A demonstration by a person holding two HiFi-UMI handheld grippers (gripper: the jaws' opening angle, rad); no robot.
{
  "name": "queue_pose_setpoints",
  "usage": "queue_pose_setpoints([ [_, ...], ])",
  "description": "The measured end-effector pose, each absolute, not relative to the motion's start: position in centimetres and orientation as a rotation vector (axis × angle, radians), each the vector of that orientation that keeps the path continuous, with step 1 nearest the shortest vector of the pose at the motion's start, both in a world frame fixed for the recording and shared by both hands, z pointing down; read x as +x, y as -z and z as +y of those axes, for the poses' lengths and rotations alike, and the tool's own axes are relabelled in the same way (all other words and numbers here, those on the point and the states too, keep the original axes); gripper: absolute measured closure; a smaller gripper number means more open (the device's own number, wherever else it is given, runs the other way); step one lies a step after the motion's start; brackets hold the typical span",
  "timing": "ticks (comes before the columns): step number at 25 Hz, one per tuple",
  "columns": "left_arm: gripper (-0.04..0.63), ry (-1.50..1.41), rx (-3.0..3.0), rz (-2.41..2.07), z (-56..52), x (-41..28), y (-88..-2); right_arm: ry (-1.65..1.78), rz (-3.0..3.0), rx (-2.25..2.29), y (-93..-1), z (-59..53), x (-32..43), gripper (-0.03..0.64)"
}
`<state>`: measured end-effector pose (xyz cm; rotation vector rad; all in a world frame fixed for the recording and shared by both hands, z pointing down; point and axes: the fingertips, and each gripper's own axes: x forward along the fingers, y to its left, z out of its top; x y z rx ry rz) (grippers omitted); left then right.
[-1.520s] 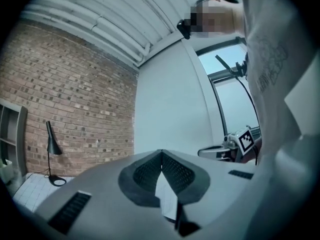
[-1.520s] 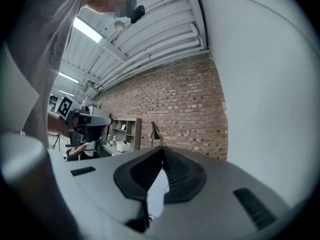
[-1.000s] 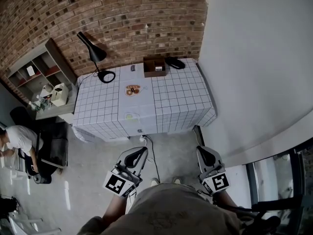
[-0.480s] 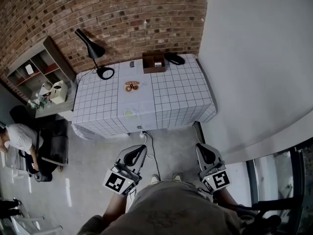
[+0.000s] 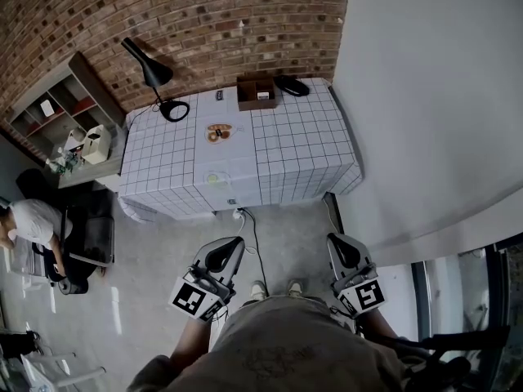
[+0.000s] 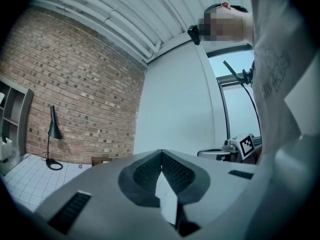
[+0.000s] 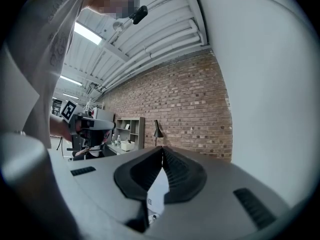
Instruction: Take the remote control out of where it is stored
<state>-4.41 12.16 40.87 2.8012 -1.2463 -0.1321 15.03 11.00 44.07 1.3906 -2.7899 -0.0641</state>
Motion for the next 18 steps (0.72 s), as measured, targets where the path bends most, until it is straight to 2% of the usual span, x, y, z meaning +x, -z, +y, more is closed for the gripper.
queue_pose_setpoints([
  [9,0.591,0.0,2.627,-1.348,12.6,-6.6,-44.7,0.004,-2.812,1.322,-45.1,10.1,16.9,0.604],
  [18,0.591,0.074,2.561,-1.432,11.7,-4.7,-44.5,0.003,-2.882,1.224,-45.5,8.5,18.9,0.604],
])
